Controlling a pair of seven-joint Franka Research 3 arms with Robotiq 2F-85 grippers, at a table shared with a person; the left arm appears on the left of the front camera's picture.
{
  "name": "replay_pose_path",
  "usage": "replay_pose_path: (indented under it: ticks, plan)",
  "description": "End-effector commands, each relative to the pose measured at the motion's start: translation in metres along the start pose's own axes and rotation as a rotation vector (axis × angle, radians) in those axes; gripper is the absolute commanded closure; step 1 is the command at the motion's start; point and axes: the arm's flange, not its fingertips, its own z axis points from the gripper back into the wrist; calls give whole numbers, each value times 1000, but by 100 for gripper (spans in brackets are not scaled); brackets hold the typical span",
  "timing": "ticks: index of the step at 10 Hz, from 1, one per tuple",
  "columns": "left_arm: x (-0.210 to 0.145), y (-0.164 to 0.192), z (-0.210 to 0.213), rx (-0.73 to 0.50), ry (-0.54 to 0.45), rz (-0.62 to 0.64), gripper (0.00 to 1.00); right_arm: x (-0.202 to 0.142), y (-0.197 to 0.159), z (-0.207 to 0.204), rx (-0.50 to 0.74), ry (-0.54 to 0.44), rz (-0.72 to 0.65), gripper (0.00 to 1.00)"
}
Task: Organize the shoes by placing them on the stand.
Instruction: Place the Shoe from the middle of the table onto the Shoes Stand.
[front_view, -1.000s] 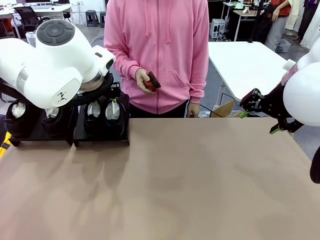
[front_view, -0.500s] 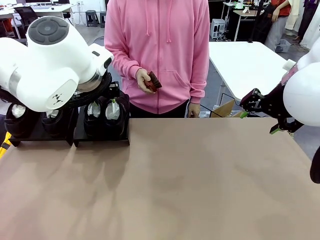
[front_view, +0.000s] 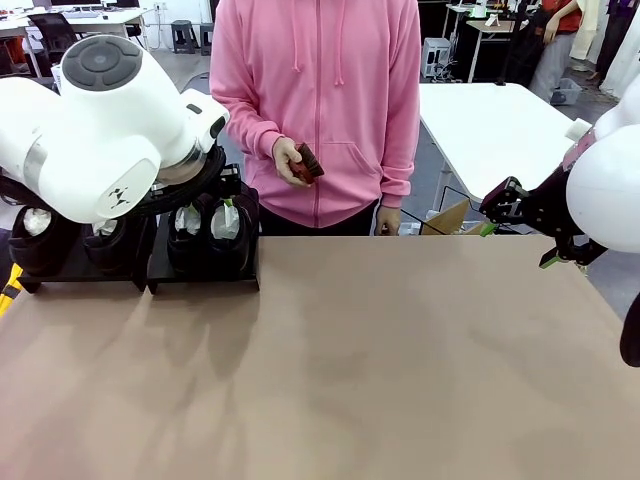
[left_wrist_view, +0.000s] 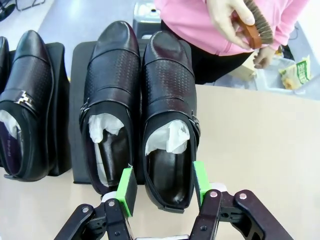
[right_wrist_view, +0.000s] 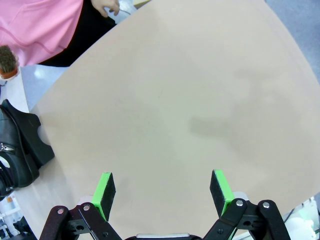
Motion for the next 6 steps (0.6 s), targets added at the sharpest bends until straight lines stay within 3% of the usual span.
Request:
replay_pose_path:
  ticks: [1,6]
  plan:
    - [3,-1,1,1,-9,-8,39,2,-2,1,19,12,10,0]
    - [3,-1,1,1,-9,-8,39,2,-2,1,19,12,10,0]
